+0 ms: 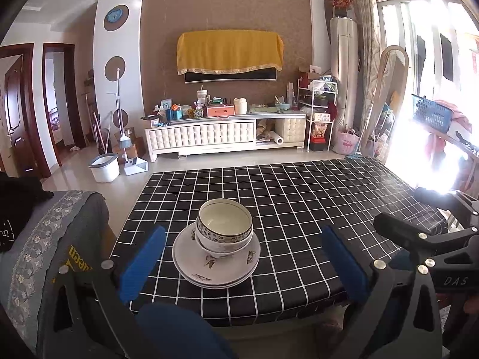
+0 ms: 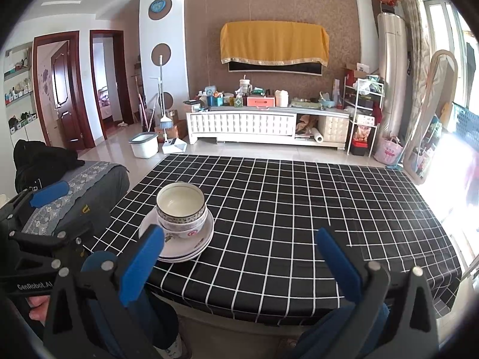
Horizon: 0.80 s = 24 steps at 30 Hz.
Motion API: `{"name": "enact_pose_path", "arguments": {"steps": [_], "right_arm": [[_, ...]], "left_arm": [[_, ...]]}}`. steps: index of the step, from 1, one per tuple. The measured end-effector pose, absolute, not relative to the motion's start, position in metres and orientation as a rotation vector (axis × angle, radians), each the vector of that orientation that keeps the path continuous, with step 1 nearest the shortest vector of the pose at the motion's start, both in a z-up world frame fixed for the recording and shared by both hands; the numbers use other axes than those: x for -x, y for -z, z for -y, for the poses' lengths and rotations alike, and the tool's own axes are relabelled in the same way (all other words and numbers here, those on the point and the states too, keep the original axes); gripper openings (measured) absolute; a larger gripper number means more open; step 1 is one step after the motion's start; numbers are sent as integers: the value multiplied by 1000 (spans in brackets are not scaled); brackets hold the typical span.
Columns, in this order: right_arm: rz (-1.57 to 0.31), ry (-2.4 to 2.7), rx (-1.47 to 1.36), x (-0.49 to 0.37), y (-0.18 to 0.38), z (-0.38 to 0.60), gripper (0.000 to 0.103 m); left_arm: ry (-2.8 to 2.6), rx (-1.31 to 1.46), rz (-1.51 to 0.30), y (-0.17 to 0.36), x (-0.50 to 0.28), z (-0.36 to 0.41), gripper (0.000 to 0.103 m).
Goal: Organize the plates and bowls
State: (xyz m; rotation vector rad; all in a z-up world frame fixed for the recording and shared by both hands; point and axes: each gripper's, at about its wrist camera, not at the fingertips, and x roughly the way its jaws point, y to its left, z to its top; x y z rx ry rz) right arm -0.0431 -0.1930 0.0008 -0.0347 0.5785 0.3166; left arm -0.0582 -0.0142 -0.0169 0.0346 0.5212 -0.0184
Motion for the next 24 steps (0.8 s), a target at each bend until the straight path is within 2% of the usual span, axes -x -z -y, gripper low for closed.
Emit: {"name": "enact_pose_path", "arguments": {"steps": [24], "right_arm": [[-586,-315,33,44,-2,196,103]], "left_arm": [[21,-43,-510,15,60,13,103]]}}
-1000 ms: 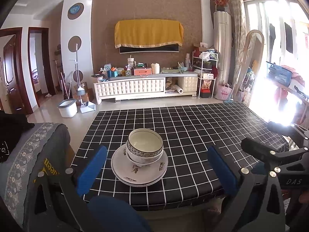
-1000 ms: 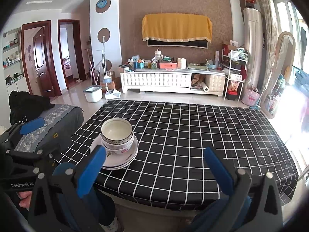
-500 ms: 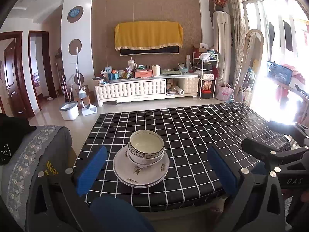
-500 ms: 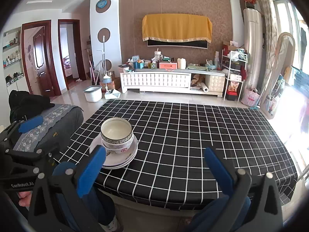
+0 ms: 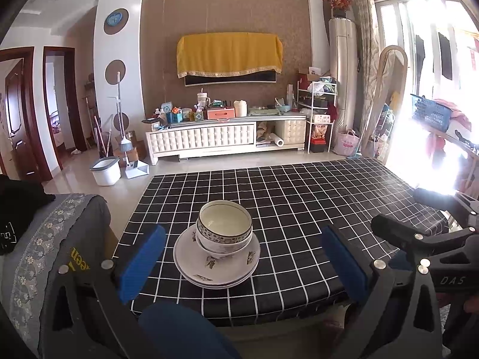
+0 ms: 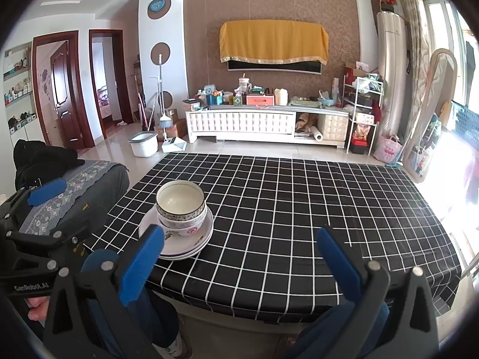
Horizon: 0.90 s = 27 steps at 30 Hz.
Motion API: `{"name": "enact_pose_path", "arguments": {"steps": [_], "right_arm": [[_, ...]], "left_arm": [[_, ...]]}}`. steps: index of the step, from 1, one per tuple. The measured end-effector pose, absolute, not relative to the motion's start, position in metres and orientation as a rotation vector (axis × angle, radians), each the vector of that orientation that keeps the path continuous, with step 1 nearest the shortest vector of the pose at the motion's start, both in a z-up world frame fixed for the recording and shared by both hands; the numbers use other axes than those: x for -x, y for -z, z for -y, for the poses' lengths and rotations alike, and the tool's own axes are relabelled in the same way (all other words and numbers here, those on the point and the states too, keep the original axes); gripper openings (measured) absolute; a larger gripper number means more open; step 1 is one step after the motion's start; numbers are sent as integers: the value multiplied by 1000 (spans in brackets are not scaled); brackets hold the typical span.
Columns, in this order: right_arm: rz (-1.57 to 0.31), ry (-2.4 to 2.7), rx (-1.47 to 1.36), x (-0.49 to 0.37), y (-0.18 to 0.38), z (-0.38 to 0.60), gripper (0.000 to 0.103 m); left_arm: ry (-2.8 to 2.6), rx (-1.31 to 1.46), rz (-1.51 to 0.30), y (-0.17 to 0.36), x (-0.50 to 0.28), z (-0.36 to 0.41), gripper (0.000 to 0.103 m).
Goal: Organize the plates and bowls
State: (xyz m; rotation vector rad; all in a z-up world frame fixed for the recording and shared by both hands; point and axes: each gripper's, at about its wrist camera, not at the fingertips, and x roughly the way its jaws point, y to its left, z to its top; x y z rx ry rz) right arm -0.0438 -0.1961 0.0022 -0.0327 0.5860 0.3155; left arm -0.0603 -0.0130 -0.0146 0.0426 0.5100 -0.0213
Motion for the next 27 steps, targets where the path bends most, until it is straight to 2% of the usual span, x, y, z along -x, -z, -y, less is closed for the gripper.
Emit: {"name": "enact_pose_path", "arguments": {"steps": [27], "right_arm": [[-602,-304,38,44,1,196,103]], "left_arm": [[10,-71,-521,15,62,16,103]]}}
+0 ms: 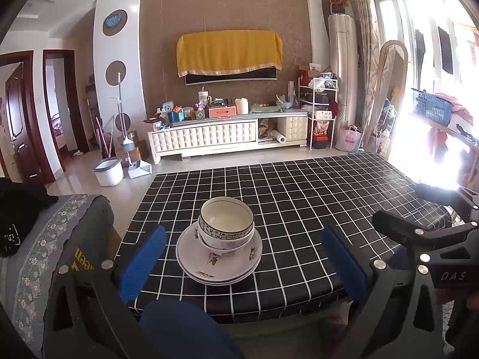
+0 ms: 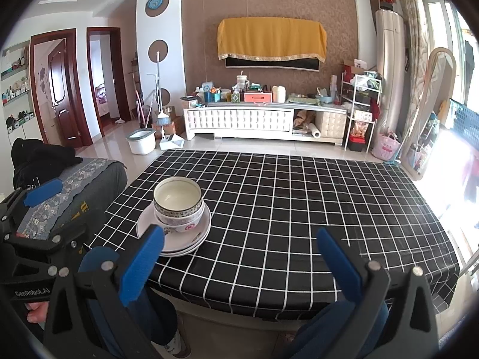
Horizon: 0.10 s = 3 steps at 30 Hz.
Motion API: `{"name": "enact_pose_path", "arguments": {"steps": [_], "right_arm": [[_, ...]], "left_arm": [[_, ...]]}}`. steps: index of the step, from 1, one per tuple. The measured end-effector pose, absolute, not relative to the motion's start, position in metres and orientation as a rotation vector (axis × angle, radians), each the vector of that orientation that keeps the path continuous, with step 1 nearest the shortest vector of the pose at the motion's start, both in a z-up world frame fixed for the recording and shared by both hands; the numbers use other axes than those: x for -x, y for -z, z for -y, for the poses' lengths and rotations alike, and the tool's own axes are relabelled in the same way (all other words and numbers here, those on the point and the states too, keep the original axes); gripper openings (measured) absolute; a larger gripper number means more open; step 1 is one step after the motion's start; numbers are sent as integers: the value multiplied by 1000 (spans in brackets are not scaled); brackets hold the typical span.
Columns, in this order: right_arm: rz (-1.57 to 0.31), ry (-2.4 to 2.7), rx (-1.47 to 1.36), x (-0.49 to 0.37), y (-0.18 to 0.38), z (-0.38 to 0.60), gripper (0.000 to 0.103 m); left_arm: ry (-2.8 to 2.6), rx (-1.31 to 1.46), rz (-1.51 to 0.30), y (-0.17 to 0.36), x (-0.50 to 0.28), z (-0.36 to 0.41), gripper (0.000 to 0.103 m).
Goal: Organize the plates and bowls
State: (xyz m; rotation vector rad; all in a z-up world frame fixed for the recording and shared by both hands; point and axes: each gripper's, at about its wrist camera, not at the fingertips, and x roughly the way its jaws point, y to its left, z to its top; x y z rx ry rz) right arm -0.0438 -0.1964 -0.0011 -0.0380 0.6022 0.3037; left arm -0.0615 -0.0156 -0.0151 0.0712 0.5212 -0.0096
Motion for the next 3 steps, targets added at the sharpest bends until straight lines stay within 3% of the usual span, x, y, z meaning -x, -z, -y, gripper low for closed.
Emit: {"name": "enact_pose_path", "arguments": {"steps": [3], "right_arm": [[-598,-301,37,44,1,196,103]], "left_arm": [[9,-70,-525,15,62,16,103]]}}
